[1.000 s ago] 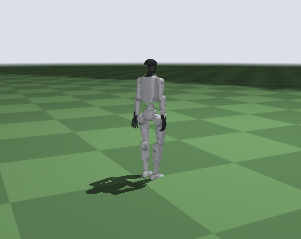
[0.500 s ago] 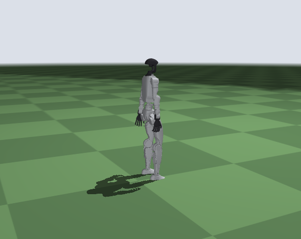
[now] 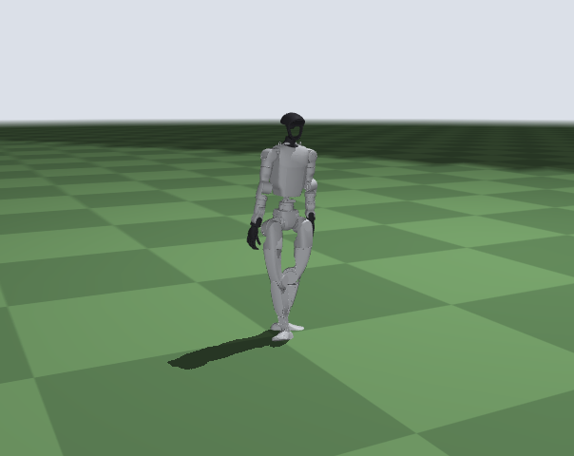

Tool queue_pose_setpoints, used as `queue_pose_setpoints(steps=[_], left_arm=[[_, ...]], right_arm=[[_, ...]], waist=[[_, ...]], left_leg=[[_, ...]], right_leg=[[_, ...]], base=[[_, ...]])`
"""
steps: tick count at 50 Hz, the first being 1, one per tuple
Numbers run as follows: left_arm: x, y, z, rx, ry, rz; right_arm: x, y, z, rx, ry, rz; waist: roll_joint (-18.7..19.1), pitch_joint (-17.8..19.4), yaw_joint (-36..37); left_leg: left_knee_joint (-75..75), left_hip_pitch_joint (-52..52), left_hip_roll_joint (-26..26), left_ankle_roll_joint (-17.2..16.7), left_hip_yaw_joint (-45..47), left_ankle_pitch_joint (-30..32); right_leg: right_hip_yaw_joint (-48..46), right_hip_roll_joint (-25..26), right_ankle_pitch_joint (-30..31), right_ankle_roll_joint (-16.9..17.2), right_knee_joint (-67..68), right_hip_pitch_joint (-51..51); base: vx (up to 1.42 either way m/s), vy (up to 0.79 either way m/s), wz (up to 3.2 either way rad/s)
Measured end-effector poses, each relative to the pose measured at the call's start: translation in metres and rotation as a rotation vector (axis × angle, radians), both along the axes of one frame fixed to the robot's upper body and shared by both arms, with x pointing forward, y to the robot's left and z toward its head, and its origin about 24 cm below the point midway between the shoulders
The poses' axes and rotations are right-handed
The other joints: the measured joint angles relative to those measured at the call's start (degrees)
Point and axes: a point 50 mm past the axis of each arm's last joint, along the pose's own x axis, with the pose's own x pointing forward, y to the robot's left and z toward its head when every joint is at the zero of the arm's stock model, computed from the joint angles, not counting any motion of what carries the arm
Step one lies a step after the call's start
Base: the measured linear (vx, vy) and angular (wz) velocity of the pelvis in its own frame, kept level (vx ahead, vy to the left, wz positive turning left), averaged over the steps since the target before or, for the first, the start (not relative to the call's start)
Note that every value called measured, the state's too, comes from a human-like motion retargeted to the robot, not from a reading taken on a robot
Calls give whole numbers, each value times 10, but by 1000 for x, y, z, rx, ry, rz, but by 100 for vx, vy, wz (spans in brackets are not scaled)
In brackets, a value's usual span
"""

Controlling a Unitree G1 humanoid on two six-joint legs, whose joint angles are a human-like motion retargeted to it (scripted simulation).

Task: In place motions

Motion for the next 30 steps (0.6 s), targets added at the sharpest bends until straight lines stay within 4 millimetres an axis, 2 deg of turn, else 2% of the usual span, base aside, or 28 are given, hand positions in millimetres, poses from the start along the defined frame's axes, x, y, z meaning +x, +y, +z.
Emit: queue_pose_setpoints(steps=[2,5,10,13,15,17,20,22,25,27,30], left_arm=[[14,-4,-2,-23,-53,16],[31,-10,-4,-52,-134,43],[44,-20,-6,-111,-188,63],[41,-33,-7,-155,-190,48],[38,-42,-8,-172,-194,53],[33,-47,-9,-186,-191,55],[25,-48,-8,-204,-177,41],[21,-42,-8,-179,-166,40],[21,-36,-7,-146,-157,34],[19,-36,-7,-141,-142,37],[19,-32,-7,-129,-126,28]], right_arm=[[-8,0,1,-3,30,-111],[-15,2,2,-6,60,-226],[-26,9,1,4,75,-270],[-46,12,1,17,109,-292],[-58,15,2,23,138,-310],[-68,18,3,29,168,-320],[-76,22,3,48,208,-295],[-67,20,3,60,199,-229],[-36,23,-1,83,121,-107],[-8,23,-4,85,38,-7],[34,26,-3,79,-108,132]], waist=[[-10,-2,8],[-15,-2,14],[8,-15,-22],[22,-38,-42],[24,-52,-37],[16,-61,-42],[-24,-60,-25],[-40,-24,17],[-33,8,47],[-32,17,49],[-25,29,37]], left_leg=[[4,11,-7,-13,34,-8],[11,27,-9,-31,76,-16],[15,64,2,-49,124,-23],[22,81,5,-46,125,-14],[32,93,2,-39,139,1],[54,108,-1,-14,143,26],[128,136,-13,76,151,60],[238,199,40,76,134,61],[404,93,86,76,-51,89],[461,24,79,76,-108,98],[485,-20,97,76,-147,82]], right_leg=[[-14,-5,20,32,1,-1],[5,0,46,39,6,-8],[54,22,85,-36,14,-15],[56,9,105,-1,37,-7],[95,4,105,20,48,-8],[104,-7,106,24,43,1],[172,-39,101,25,39,17],[255,-17,62,23,50,63],[324,24,57,-21,27,73],[365,31,64,-40,15,64],[407,50,62,-64,7,63]], base=[[9,-16,-246],[19,-36,-213],[27,-24,-115],[47,-27,-40],[46,-31,-66],[41,-29,-85],[53,-34,-197],[77,-47,-370],[14,-34,-271],[-3,-17,-204],[12,-19,-177]])
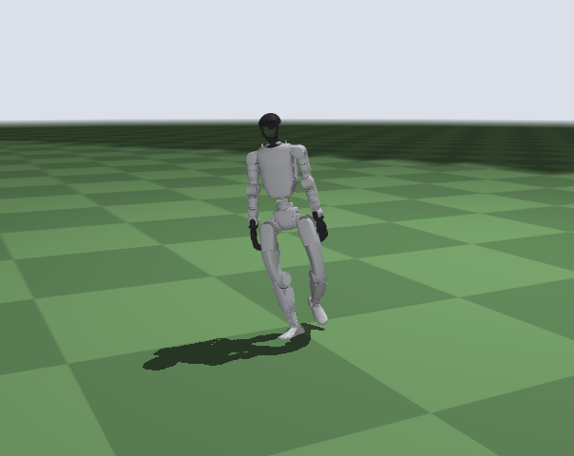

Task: In place motions

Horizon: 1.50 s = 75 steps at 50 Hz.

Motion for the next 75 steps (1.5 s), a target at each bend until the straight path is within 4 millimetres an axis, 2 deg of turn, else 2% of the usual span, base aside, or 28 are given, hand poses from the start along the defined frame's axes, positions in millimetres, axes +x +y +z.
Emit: queue_pose_setpoints(steps=[3,5,7,10,12,13,15,17,18,20,22,29,32,35,42,45,52,55,58,61,62,65,67,70,72,75], left_arm=[[7,3,0,20,-20,-23],[16,5,0,30,-48,-37],[24,5,0,36,-77,-50],[35,0,0,25,-117,-67],[43,-6,0,1,-145,-72],[46,-9,0,-10,-157,-72],[50,-12,0,-28,-172,-68],[48,-16,-1,-44,-171,-68],[43,-17,-1,-51,-162,-71],[34,-20,-2,-69,-131,-78],[28,-20,-2,-72,-99,-97],[17,-11,-2,-39,-52,-163],[7,-12,-2,-35,-20,-120],[0,-11,-1,-43,19,-83],[-5,-5,0,-15,49,-98],[-2,-5,-1,-16,39,-101],[12,-4,-1,-16,0,-106],[21,-2,-1,-14,-26,-113],[30,-1,-1,-16,-53,-130],[42,-2,0,-24,-92,-144],[48,-3,0,-29,-110,-148],[66,-6,2,-43,-175,-154],[74,-9,3,-48,-220,-155],[78,-16,3,-49,-275,-145],[75,-21,3,-47,-292,-110],[62,-23,1,-36,-278,-55]], right_arm=[[35,5,4,-4,-138,95],[53,8,8,-7,-209,129],[60,10,10,-10,-246,132],[54,10,8,-12,-248,95],[42,4,6,-17,-206,60],[35,1,5,-17,-173,44],[16,-4,2,-18,-84,19],[-8,-9,1,-26,29,-1],[-21,-12,1,-33,89,-12],[-46,-17,3,-54,194,-34],[-62,-16,4,-72,245,-92],[-107,-9,7,-16,319,-369],[-113,-6,8,-21,346,-385],[-108,-6,7,-25,335,-340],[-82,1,1,6,247,-183],[-65,4,-1,11,187,-111],[-27,9,-4,-1,45,0],[-16,11,-3,0,14,6],[-14,12,-3,7,1,-10],[-14,11,-3,8,-6,-38],[-14,10,-3,9,-6,-48],[-15,8,-2,18,5,-73],[-18,7,-2,34,27,-74],[-19,3,-1,54,52,-51],[-15,-1,0,36,52,-9],[-8,-3,0,-12,36,45]], waist=[[6,14,-2],[9,17,-7],[12,14,-10],[13,5,-16],[13,0,-18],[17,1,-17],[27,2,-13],[33,-1,-19],[34,-8,-32],[44,-27,-79],[46,-40,-98],[27,-52,-74],[27,-57,-79],[28,-55,-92],[25,-56,-86],[26,-54,-87],[32,-59,-105],[37,-55,-129],[42,-49,-145],[46,-38,-153],[48,-32,-153],[43,-2,-134],[36,17,-95],[38,31,-37],[39,31,-19],[45,24,-31]], left_leg=[[-9,-31,21,0,-17,-26],[-31,-76,6,0,-61,-28],[-70,-124,-28,0,-120,-5],[-171,-173,-111,0,-218,49],[-263,-172,-158,-4,-267,91],[-300,-166,-166,-17,-289,106],[-365,-145,-167,-49,-312,134],[-418,-119,-159,-44,-279,204],[-435,-100,-162,-37,-265,181],[-441,-67,-126,-46,-160,165],[-442,-75,-151,-38,-244,163],[-452,-34,-162,-19,-182,135],[-455,-28,-163,-14,-167,127],[-455,-24,-162,-11,-158,119],[-466,-18,-167,-8,-142,112],[-462,-27,-167,-11,-151,111],[-433,-78,-152,-25,-191,112],[-417,-102,-147,-33,-230,116],[-409,-119,-147,-40,-272,123],[-404,-134,-151,-51,-317,132],[-404,-138,-153,-55,-331,136],[-419,-133,-164,-72,-358,155],[-438,-128,-170,-90,-363,178],[-461,-132,-168,-108,-371,189],[-467,-141,-159,-97,-330,155],[-479,-146,-117,-98,-171,99]], right_leg=[[41,16,3,-21,-5,2],[61,19,12,-30,-7,-6],[75,18,26,-30,-9,-17],[90,-1,50,-17,-15,-30],[100,-17,58,-4,-10,-35],[107,-14,59,-2,-8,-33],[124,1,62,0,-8,-21],[140,11,65,6,-10,-6],[142,12,67,9,-13,3],[123,17,69,10,-24,16],[125,19,72,13,-31,22],[176,13,88,17,-29,32],[190,15,93,18,-29,29],[198,16,98,18,-32,30],[215,14,106,25,-27,19],[213,13,109,29,-24,13],[237,17,129,64,8,-18],[289,24,145,61,19,-29],[381,36,150,61,21,-35],[440,41,145,77,18,-29],[434,40,140,77,17,-26],[307,23,121,27,9,-13],[309,25,117,19,8,-6],[265,15,109,9,4,-6],[237,9,102,7,2,-9],[167,-1,93,6,-5,-8]], base=[[10,-12,-176],[-2,-2,-125],[-9,16,-89],[-5,33,-52],[8,34,-53],[19,23,-84],[25,13,-104],[32,9,-73],[38,13,1],[37,12,54],[22,7,1],[23,6,-86],[8,4,-54],[6,7,-37],[4,4,-28],[0,2,0],[-9,-2,54],[-13,-7,140],[-13,-7,159],[-16,-5,176],[-20,-4,177],[-26,-1,139],[-34,2,75],[-37,1,95],[-29,2,153],[-29,8,235]])
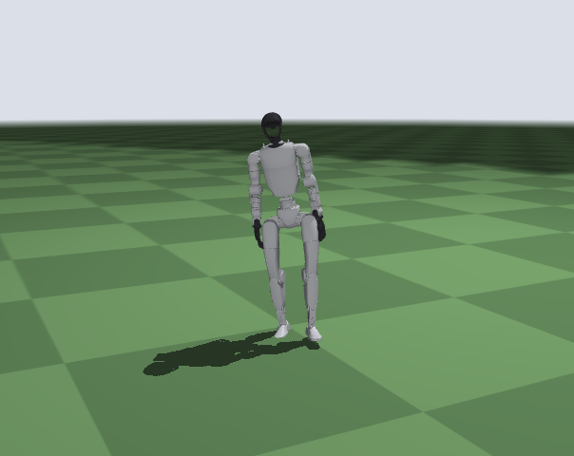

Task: In place motions

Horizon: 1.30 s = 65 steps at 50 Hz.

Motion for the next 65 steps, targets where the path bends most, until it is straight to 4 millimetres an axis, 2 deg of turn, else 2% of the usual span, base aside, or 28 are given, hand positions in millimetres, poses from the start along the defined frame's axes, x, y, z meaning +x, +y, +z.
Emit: queue_pose_setpoints(steps=[2,5,7,9,15,18,20,22,23,25,30,33,35,36,37,40,42,44,46,47,48,50,53,55,57,60,62,65], left_arm=[[-9,5,-1,36,21,5],[-11,15,0,111,28,-35],[-9,21,1,143,19,-74],[-5,24,2,151,9,-108],[7,24,3,120,-25,-133],[12,24,4,138,-58,-146],[12,22,4,160,-63,-157],[5,18,3,172,-37,-152],[1,16,2,173,-19,-146],[-8,14,1,168,21,-135],[-26,14,0,176,56,-119],[-40,22,0,195,107,-124],[-48,30,1,226,145,-104],[-51,35,2,239,165,-95],[-52,41,3,250,185,-85],[-47,57,5,257,256,-59],[-45,62,6,256,287,-44],[-42,64,6,251,287,-28],[-41,61,5,240,268,-23],[-40,58,5,234,256,-25],[-37,56,4,230,241,-25],[-31,51,3,212,220,-30],[-29,41,1,158,226,-57],[-28,34,0,121,249,-91],[-32,23,-1,97,265,-146],[-34,9,-3,70,246,-237],[-39,6,-3,71,243,-339],[-47,6,-3,152,231,-431]], right_arm=[[3,1,0,-6,-20,7],[8,2,0,7,-58,-25],[5,2,-1,13,-69,-61],[-2,1,-1,14,-66,-95],[-41,-1,-3,13,25,-159],[-57,-2,-2,29,83,-187],[-67,-4,-1,39,117,-213],[-79,-9,1,23,150,-237],[-83,-12,2,8,164,-248],[-90,-15,4,-25,188,-273],[-96,-18,5,-34,178,-349],[-89,-17,4,0,166,-318],[-76,-16,2,-2,133,-275],[-66,-15,1,-4,103,-252],[-55,-14,0,-4,69,-228],[-16,-9,-1,-9,-50,-162],[6,-6,0,-14,-127,-121],[22,-2,2,-12,-190,-77],[29,-1,3,-16,-228,-40],[30,-1,3,-20,-239,-26],[33,0,4,-21,-249,-14],[32,1,4,-21,-251,-5],[16,2,0,-10,-191,-22],[-1,3,-2,13,-121,-45],[-19,5,-3,43,-37,-76],[-32,5,-3,67,56,-80],[-38,5,-3,53,85,-54],[-45,7,-3,22,96,-22]], waist=[[4,-8,-20],[7,-18,-52],[2,-26,-67],[-7,-38,-71],[-61,-81,-46],[-67,-111,-23],[-46,-120,-10],[-36,-124,0],[-28,-125,-1],[-19,-134,7],[9,-105,34],[38,-92,27],[47,-92,19],[56,-92,16],[64,-91,15],[76,-80,17],[73,-69,6],[67,-60,-11],[52,-52,-34],[41,-46,-46],[31,-38,-55],[13,-24,-65],[1,-16,-62],[-11,-29,-37],[-11,-41,-9],[-11,-47,34],[-1,-52,11],[-3,-75,-17]], left_leg=[[-11,11,27,-17,127,-31],[-15,34,61,-66,315,-53],[-6,53,71,-74,401,-51],[12,67,73,-60,436,-55],[89,93,57,-13,476,-64],[106,74,57,1,484,-40],[87,68,60,-70,465,-21],[49,63,42,-50,446,-20],[37,40,32,-42,368,-14],[50,17,42,-38,345,-15],[26,36,24,-24,228,-20],[27,55,34,-21,171,-29],[33,48,41,-20,156,-32],[38,34,55,-20,143,-29],[45,16,74,-22,133,-23],[75,-44,141,-39,104,0],[87,-55,143,-45,78,-4],[84,-54,123,-40,53,-10],[67,-35,70,-24,31,-15],[56,-20,40,-16,20,-16],[47,-9,24,-16,7,-12],[35,15,-2,-17,-18,-8],[28,49,-21,-24,-58,-7],[28,56,-34,-28,-74,-10],[23,62,-37,-30,-84,-11],[16,75,-32,-33,-84,-18],[5,91,-39,-26,-116,-21],[7,83,-38,-36,-137,-20]], right_leg=[[-58,-9,-6,7,-4,4],[-163,-25,-16,27,-9,18],[-227,-35,-20,45,-10,31],[-290,-44,-20,63,-13,45],[-439,-84,13,121,-15,74],[-493,-75,46,122,-14,47],[-528,-47,65,122,-11,43],[-544,-40,87,122,-5,52],[-550,-34,100,122,-1,57],[-557,-38,133,122,9,59],[-578,-52,226,122,75,124],[-546,-102,300,102,209,140],[-456,-151,330,86,331,88],[-410,-144,330,108,359,54],[-362,-126,323,122,379,14],[-208,-7,268,122,385,-111],[-131,40,244,122,349,-132],[-77,46,217,122,282,-133],[-28,13,177,122,202,-118],[-2,-4,149,113,163,-110],[25,-1,117,86,125,-107],[96,15,55,42,53,-97],[148,21,45,6,-17,-65],[-40,-27,33,6,-14,-42],[-3,-15,29,5,-26,-27],[-10,-8,22,4,-32,-16],[-33,1,15,3,-40,-1],[-54,7,7,-4,-50,8]], base=[[-33,12,309],[-36,10,372],[-24,7,401],[-20,19,379],[-14,25,322],[-21,24,258],[-16,30,229],[-4,30,209],[0,42,199],[1,41,173],[15,31,146],[29,28,160],[9,14,116],[-12,-9,90],[-27,-30,52],[-23,-56,54],[7,-29,140],[18,12,185],[17,39,228],[11,23,237],[11,0,212],[10,-16,183],[15,-19,157],[18,-18,104],[12,-17,65],[5,-17,27],[15,-13,131],[15,-14,91]])
